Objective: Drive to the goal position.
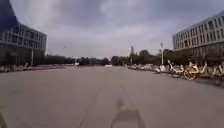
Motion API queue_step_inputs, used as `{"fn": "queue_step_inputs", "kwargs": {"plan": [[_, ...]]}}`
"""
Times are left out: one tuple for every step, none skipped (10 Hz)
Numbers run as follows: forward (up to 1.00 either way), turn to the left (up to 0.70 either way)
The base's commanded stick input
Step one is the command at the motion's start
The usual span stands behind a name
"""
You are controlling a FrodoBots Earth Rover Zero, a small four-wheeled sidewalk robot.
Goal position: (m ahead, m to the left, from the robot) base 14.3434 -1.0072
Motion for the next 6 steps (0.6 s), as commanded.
{"fn": "queue_step_inputs", "kwargs": {"plan": [[1.0, 0.0], [1.0, 0.0], [1.0, 0.22], [1.0, 0.4], [1.0, 0.37], [1.0, 0.0]]}}
